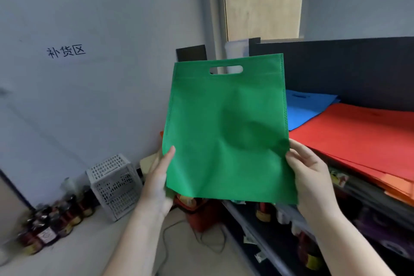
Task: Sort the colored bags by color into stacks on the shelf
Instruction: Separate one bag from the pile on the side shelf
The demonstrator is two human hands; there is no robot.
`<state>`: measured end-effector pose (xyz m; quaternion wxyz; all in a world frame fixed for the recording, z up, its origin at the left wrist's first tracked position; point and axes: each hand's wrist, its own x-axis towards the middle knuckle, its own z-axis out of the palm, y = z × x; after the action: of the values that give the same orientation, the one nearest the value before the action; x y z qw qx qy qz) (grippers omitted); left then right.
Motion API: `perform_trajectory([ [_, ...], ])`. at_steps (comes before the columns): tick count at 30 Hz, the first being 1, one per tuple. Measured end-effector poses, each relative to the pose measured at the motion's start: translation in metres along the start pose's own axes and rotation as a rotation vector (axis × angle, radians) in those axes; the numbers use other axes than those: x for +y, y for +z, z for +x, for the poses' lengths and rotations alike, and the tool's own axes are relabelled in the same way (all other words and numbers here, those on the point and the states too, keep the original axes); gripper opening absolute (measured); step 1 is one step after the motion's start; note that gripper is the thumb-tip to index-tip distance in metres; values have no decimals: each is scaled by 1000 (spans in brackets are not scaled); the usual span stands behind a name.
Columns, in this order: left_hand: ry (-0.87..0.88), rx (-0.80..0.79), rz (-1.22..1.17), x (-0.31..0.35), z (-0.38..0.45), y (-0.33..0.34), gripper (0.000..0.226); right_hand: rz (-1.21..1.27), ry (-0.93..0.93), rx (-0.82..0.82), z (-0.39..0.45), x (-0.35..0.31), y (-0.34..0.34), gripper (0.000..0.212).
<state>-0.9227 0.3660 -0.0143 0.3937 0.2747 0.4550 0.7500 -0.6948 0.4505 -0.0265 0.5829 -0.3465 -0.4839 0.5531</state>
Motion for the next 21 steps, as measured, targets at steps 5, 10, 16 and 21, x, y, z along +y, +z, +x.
perform_trajectory([
  [5,80,74,48,-3,45,-21,18,-40,-2,-5,35,19,37,35],
  [10,145,127,110,-6,112,-24,21,-65,-51,11,90,41,68,34],
  [16,220,112,189,-2,199,-16,26,-43,-63,63,167,62,96,32],
  [21,273,52,230,-5,268,-15,29,-36,-84,91,225,81,114,30],
])
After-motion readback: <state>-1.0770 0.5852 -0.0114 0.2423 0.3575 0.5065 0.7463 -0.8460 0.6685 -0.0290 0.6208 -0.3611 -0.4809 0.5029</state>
